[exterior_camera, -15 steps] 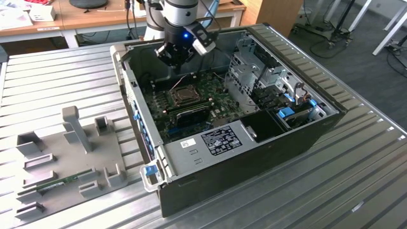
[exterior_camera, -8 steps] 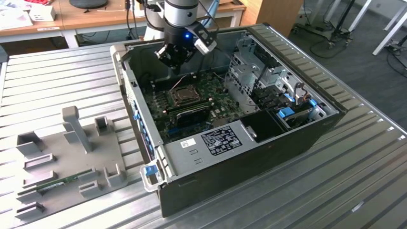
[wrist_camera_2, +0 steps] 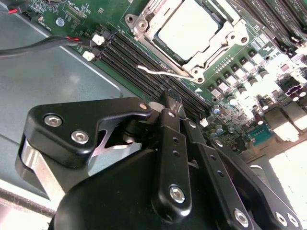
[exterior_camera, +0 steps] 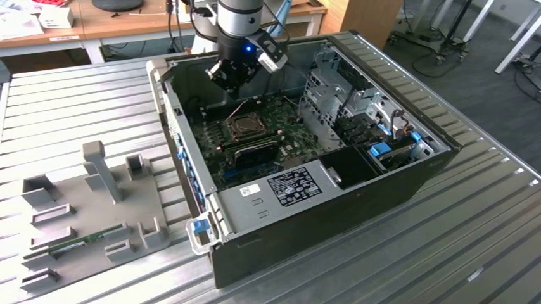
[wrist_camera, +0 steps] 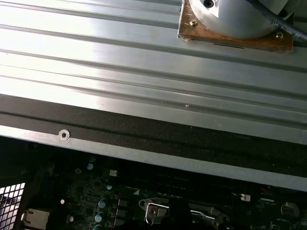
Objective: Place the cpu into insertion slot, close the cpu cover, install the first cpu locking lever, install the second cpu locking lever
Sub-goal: 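Install the first cpu locking lever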
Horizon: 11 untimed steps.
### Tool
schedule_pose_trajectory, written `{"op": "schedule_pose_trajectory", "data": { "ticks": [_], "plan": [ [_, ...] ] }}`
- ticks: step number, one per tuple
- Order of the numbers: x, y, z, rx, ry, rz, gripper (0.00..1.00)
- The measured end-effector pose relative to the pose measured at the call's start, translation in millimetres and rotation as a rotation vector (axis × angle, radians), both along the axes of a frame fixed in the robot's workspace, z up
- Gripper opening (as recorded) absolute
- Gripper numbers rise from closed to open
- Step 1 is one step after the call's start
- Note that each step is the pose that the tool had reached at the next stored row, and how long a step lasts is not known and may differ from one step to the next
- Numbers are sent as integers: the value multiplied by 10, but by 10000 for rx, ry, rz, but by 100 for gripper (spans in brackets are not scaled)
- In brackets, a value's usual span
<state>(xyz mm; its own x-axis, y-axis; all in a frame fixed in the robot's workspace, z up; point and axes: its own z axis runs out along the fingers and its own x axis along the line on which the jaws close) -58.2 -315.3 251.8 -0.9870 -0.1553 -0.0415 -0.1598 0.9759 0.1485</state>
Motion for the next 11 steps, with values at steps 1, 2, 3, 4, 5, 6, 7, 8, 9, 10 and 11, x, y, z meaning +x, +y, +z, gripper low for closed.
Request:
{"op": "schedule_pose_trajectory", "data": {
  "ticks": [1, 2, 3, 4, 5, 6, 7, 8, 9, 10, 11],
  "plan": [
    [0, 0, 0, 0, 1, 0, 10],
    [-1, 0, 0, 0, 1, 0, 10],
    [-2, 0, -2, 11, 0, -1, 10],
    [-8, -1, -4, 29, -10, 0, 10],
    [-14, -2, -7, 47, -34, 12, 10],
    [-18, -3, -12, 53, -70, 32, 10],
    [-23, -6, -15, 55, -108, 50, 10],
    [-28, -8, -20, 57, -144, 69, 10],
    [-33, -10, -25, 59, -178, 87, 10],
    [-39, -13, -30, 60, -211, 105, 10],
    [-46, -16, -34, 60, -246, 124, 10]
  ]
}}
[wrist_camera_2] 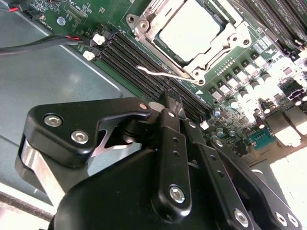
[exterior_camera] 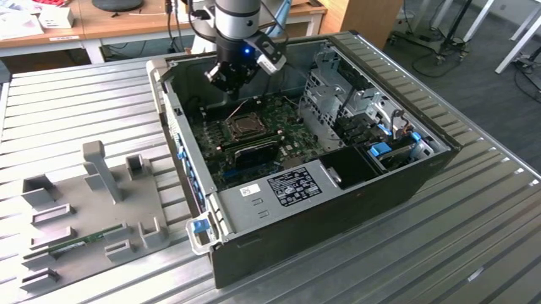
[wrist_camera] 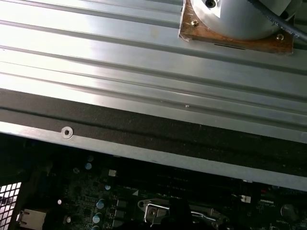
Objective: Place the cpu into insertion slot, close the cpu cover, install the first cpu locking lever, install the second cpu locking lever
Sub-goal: 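Install the first cpu locking lever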
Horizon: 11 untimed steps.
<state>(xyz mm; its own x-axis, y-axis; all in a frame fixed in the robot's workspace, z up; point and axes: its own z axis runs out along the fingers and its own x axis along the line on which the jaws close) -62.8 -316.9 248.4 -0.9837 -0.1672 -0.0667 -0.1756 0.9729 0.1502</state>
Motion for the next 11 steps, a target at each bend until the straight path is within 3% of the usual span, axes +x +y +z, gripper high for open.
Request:
{"op": "schedule_pose_trajectory", "data": {
  "ticks": [4, 11],
  "plan": [
    [-14, -12, -8, 12, -94, 77, 10],
    [-15, -27, -70, 11, -96, 130, 10]
  ]
}}
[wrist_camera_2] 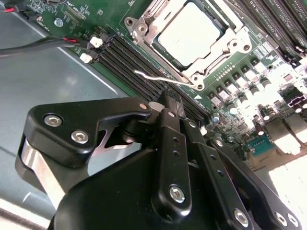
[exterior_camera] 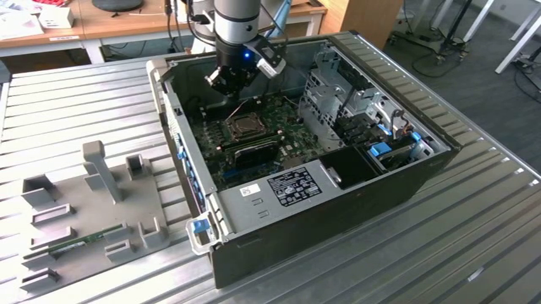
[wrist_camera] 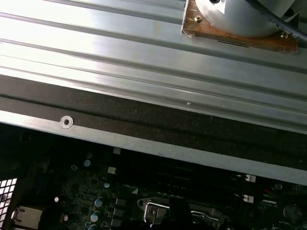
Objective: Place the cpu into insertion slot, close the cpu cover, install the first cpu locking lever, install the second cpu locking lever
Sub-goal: 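Install the first cpu locking lever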
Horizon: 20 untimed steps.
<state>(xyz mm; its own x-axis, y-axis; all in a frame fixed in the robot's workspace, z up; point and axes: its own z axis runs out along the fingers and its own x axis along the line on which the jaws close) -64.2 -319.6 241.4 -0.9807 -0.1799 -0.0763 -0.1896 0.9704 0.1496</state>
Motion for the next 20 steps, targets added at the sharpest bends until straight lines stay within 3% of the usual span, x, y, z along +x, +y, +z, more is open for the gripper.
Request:
{"op": "schedule_pose_trajectory", "data": {
  "ticks": [4, 12, 16, 20],
  "plan": [
    [1, -2, -49, 0, -1, 10, 10],
    [3, -2, -72, 27, -3, 9, 10],
    [2, -2, -97, 101, -9, 15, 10],
    [2, -2, -114, 239, -36, 36, 10]
  ]
}}
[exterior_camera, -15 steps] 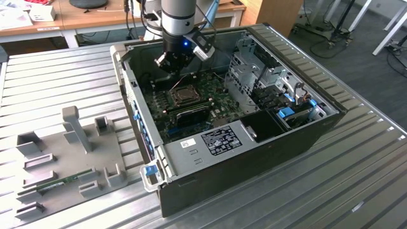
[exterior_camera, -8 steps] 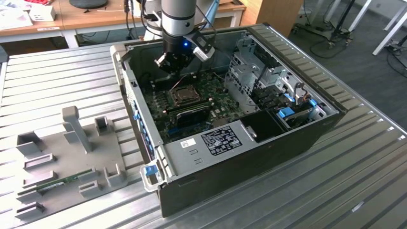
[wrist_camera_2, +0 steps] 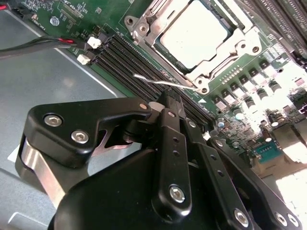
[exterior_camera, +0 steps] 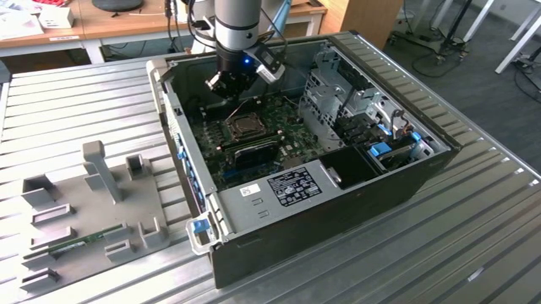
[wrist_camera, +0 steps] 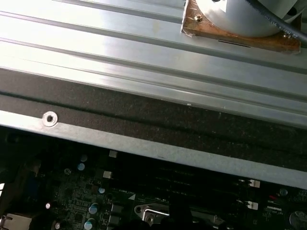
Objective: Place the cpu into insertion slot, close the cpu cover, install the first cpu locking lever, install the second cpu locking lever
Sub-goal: 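Install the first cpu locking lever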
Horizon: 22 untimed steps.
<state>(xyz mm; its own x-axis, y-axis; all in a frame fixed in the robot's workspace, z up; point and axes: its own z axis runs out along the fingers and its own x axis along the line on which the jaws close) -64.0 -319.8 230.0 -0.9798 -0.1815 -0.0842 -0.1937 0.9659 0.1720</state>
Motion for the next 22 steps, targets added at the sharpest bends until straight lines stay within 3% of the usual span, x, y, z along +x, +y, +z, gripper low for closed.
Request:
{"op": "schedule_pose_trajectory", "data": {
  "ticks": [22],
  "plan": [
    [31, 0, -68, 19, -17, 9, 10]
  ]
}}
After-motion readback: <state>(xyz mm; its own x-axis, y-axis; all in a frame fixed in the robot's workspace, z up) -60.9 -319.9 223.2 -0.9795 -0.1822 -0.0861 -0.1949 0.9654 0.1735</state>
